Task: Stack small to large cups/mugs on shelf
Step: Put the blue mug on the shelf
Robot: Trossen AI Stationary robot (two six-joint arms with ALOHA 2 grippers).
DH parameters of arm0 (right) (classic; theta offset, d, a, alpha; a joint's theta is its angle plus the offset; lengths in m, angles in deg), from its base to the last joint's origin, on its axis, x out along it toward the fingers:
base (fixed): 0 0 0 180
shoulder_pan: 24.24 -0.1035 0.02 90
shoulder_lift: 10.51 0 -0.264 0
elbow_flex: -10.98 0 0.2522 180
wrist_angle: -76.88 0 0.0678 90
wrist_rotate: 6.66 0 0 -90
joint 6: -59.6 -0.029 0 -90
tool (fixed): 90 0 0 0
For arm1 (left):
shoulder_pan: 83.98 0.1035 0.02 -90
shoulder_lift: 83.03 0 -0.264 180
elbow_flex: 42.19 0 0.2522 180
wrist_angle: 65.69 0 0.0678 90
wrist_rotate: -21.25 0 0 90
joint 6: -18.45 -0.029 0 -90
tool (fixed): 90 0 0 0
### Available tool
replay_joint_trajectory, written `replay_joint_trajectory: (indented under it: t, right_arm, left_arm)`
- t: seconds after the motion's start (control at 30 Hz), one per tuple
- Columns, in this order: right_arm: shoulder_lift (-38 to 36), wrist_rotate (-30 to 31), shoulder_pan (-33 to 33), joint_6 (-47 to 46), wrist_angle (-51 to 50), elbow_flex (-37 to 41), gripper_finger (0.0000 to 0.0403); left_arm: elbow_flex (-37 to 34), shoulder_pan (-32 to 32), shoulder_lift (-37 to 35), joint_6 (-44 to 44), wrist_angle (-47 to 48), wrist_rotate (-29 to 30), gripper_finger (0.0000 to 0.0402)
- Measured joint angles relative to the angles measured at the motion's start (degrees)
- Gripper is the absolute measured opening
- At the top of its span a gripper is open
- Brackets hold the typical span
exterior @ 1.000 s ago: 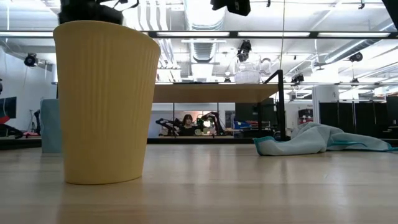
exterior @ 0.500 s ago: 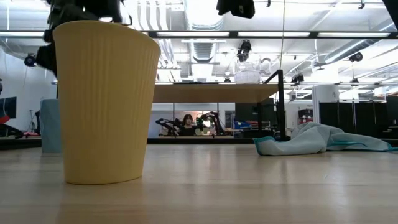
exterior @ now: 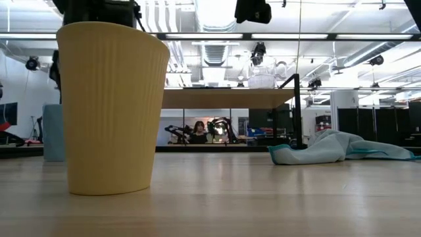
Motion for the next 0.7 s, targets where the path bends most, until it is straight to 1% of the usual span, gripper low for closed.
replay_joint_trajectory:
  t: [0.17,0.33,0.7]
  right_arm:
    - [0.0,0.0,0.0,0.0,-0.3,0.0,0.0054]
    - [0.0,0.0,0.0,0.0,-0.4,0.0,0.0054]
    - [0.0,0.0,0.0,0.6,-0.4,0.0,0.0054]
  left_arm:
    - [0.1,0.0,3.5,-1.8,-0.6,0.9,0.0084]
    - [0.8,0.0,4.6,-2.1,-0.3,0.5,0.0084]
    - [1.6,0.0,2.6,-1.5,-0.4,0.5,0.0084]
